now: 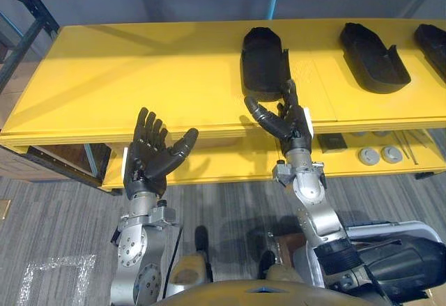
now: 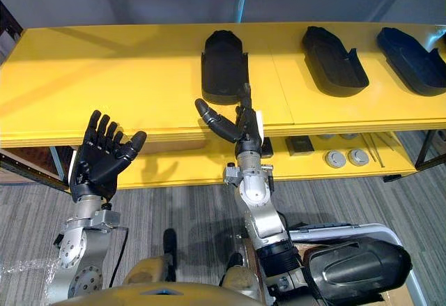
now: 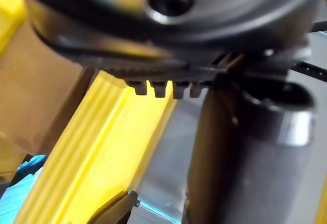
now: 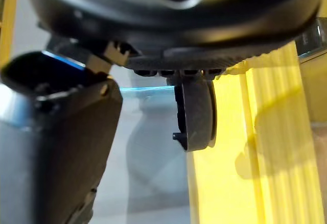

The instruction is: Walk over and take three plastic housings, then place them on the shelf

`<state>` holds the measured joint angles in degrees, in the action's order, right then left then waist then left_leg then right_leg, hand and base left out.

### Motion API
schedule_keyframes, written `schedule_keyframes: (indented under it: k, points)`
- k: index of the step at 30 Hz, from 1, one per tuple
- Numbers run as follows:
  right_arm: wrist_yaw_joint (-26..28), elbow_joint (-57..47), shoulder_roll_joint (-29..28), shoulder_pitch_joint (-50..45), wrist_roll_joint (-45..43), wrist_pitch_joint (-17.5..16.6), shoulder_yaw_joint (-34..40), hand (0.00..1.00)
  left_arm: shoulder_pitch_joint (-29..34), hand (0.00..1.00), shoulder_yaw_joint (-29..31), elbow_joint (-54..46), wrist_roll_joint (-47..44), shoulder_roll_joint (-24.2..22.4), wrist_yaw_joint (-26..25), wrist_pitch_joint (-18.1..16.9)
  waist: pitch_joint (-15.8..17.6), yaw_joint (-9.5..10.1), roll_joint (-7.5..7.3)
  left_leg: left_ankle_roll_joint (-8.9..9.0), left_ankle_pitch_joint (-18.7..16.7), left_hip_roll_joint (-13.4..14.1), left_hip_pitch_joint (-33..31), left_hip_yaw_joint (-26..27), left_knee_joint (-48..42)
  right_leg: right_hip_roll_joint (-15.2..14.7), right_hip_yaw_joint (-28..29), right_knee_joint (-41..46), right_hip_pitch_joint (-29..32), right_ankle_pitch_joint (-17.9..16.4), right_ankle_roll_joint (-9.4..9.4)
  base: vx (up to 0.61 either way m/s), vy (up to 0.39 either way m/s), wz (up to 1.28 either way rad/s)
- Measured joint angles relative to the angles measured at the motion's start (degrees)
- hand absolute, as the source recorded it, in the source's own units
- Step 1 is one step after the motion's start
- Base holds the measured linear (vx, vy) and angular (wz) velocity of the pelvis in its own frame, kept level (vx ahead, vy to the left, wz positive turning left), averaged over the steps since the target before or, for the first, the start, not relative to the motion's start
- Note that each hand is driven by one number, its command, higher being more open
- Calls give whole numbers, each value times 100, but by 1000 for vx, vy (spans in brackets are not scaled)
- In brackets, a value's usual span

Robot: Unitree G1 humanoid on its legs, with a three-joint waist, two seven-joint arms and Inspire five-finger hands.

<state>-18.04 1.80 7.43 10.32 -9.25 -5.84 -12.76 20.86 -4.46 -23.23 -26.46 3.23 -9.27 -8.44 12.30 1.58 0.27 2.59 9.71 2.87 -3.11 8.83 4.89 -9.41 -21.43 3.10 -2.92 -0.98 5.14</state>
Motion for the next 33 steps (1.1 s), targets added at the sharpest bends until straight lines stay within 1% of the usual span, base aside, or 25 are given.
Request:
schedule_keyframes:
  k: [4,12,13,16,17,18,19,21,23,25,26,28,29,31,32,33]
  points:
    - [-42,285,-51,222,7,-3,100,100,-1,100,-18,0,0,-3,91,0,6,7,11,0,0,-12,10,-2,0,-23,-2,11,-8,-2,-1,0,0,0]
    - [-68,259,-55,250,5,-3,95,100,-1,100,-12,0,0,-2,174,-6,11,8,18,18,-28,-8,21,48,16,-42,43,-18,-3,0,3,-2,1,-3]
    - [-32,155,-55,206,-5,-2,95,100,-1,100,-15,0,0,-2,209,-15,11,9,18,15,-38,-4,33,83,17,-41,75,-20,4,1,4,-1,1,-18]
    - [209,-790,-54,-240,-46,-6,79,100,-6,100,-25,0,0,-3,314,-47,12,4,12,26,-108,22,125,319,8,-40,300,-35,86,6,6,12,4,-39]
    - [349,-1268,-52,-516,-60,-39,78,100,-7,100,-25,0,0,0,337,-51,7,-6,-3,27,-157,33,216,471,-1,-37,446,-35,81,23,29,82,1,-67]
    - [506,-1692,-43,-820,-206,-146,98,100,-14,100,-25,0,0,-1,337,-76,4,-32,-21,-4,-179,42,345,646,-4,-35,628,-32,59,57,75,82,0,-75]
    - [582,-1882,-40,-974,-318,-204,122,100,-20,100,-26,0,0,-1,337,-92,2,-54,-32,0,-199,45,415,735,-4,-34,718,-32,49,67,87,95,7,-80]
    - [812,-2465,-43,-1532,-528,-371,441,100,-130,100,-35,0,0,2,350,-152,-25,-254,-90,17,-322,58,649,1068,-3,-24,1045,-46,9,83,103,62,19,-76]
    - [913,-2647,-47,-1844,-527,-385,774,100,-241,100,-39,0,-19,12,399,-159,-67,-387,-153,30,-397,71,764,1299,-1,-4,1263,-82,16,110,110,29,22,-72]
    - [870,-2677,-48,-2405,-541,-361,1264,100,-409,100,-153,0,-44,45,480,-178,-186,-572,-268,64,-547,80,920,1757,-1,47,1696,-179,93,181,123,32,40,-97]
    - [858,-2677,-48,-2464,-541,-358,1322,100,-425,100,-174,1,-45,54,489,-178,-188,-603,-273,76,-562,80,941,1806,-1,52,1738,-190,95,196,125,33,42,-84]
    - [762,-2678,-61,-2964,-547,-349,1637,100,-519,100,-327,0,-20,124,486,-217,-216,-818,-282,95,-656,74,1080,2191,-3,91,2121,-230,170,272,151,28,46,-79]
    - [762,-2678,-76,-3076,-562,-350,1696,100,-524,100,-383,0,32,126,411,-279,-233,-869,-270,104,-666,76,1093,2286,-3,99,2214,-232,209,288,162,41,39,-85]
    - [766,-2678,-199,-3548,-571,-351,1950,100,-577,100,-413,0,811,117,-138,-558,-270,-1132,-222,134,-757,104,1177,2642,-3,151,2560,-266,283,349,197,33,10,-75]
    - [763,-2678,-242,-3675,-570,-353,2036,100,-630,100,-399,0,959,119,-275,-627,-277,-1178,-209,143,-778,104,1191,2712,-3,162,2619,-285,299,367,209,11,-13,-64]
    - [723,-2675,-336,-3962,-574,-350,2227,100,-783,100,-350,-15,1264,127,-596,-825,-299,-1278,-170,174,-831,112,1207,2848,-2,186,2745,-343,342,409,246,3,-20,-46]
